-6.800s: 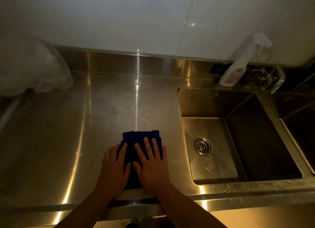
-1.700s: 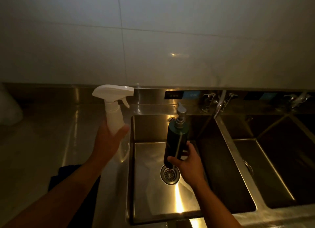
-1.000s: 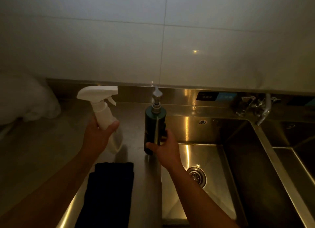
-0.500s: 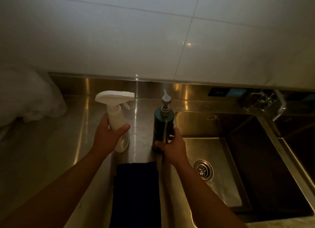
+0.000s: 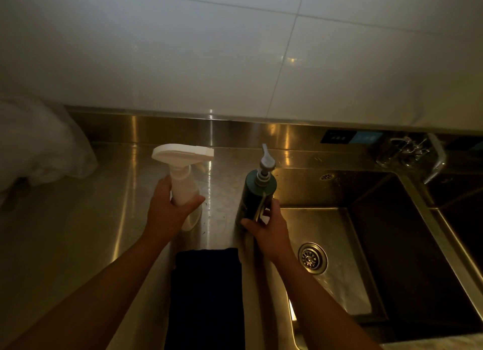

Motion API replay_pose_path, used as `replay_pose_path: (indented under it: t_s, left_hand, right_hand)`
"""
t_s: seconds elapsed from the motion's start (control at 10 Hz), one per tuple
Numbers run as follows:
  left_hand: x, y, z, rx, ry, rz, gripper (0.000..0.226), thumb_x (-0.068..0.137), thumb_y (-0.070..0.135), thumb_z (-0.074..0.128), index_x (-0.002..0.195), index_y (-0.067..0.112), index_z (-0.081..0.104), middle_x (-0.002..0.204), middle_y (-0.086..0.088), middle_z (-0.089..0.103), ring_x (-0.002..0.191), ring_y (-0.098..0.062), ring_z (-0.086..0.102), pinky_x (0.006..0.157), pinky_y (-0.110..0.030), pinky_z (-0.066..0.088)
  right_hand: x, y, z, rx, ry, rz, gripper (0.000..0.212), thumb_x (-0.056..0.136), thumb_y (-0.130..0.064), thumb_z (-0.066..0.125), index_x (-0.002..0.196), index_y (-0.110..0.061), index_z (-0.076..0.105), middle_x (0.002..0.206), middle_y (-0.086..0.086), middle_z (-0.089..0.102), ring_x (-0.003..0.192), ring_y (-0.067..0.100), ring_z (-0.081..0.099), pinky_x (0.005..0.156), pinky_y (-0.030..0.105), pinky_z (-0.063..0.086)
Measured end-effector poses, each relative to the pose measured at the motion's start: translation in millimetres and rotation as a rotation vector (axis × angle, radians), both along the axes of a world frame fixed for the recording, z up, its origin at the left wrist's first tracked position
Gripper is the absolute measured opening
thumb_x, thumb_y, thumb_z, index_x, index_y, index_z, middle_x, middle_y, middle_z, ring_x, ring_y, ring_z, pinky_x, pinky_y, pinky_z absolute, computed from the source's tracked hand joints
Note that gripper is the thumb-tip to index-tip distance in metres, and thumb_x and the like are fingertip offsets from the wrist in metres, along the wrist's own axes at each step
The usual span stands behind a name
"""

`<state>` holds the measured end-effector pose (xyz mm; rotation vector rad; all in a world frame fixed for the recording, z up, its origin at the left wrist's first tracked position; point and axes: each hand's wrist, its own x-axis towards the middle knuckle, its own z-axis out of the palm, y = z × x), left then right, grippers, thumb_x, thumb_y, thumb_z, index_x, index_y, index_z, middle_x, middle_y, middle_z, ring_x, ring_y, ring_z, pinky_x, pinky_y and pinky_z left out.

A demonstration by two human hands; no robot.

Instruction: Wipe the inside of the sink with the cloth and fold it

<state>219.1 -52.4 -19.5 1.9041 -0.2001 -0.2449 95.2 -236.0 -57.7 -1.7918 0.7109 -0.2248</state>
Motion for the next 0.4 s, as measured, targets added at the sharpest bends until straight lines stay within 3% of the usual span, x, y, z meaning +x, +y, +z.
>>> replay_pose_path:
  t_s: [0.1,0.2,0.3,0.4]
  left_hand:
    - [-1,-1,-2,0.01,-0.017,0.012,0.071,0.071,0.023,0.08,0.132,0.018,0.044,0.128,-0.007,0.054,0.118,-0.025,0.053,0.096,-0.049,0.048]
    - [-3,-3,0,0.02,-0.015,0.011,0.073,0.071,0.023,0.081,0.134,0.016,0.044,0.129,-0.008,0.052,0.118,-0.026,0.052,0.098,-0.053,0.047]
    - [-3,4,-6,0.064,0.012,-0.006,0.084,0.066,0.025,0.085,0.136,0.017,0.041,0.133,-0.009,0.05,0.123,-0.029,0.049,0.099,-0.056,0.044]
    - [-28,29,-23,0.267,0.049,0.151,0.086,0.074,0.037,0.079,0.144,0.016,0.034,0.144,-0.015,0.04,0.132,-0.034,0.038,0.107,-0.054,0.036]
  right_hand:
    - [0,0,-2,-0.005,0.004,0.004,0.066,0.078,-0.02,0.077,0.124,-0.042,0.036,0.132,-0.011,0.051,0.123,0.013,0.048,0.097,0.032,0.045]
    - [-2,1,3,-0.004,0.023,0.047,0.076,0.076,-0.019,0.079,0.125,-0.048,0.029,0.129,-0.019,0.042,0.127,0.011,0.043,0.099,0.032,0.04]
    - [-17,1,2,-0.054,0.091,0.042,0.087,0.074,-0.022,0.08,0.143,-0.033,0.028,0.148,-0.008,0.031,0.137,0.015,0.03,0.112,0.04,0.032]
    - [-41,8,5,-0.273,0.316,0.055,0.077,0.084,-0.029,0.071,0.148,-0.021,0.029,0.152,0.005,0.031,0.139,0.023,0.028,0.112,0.036,0.029]
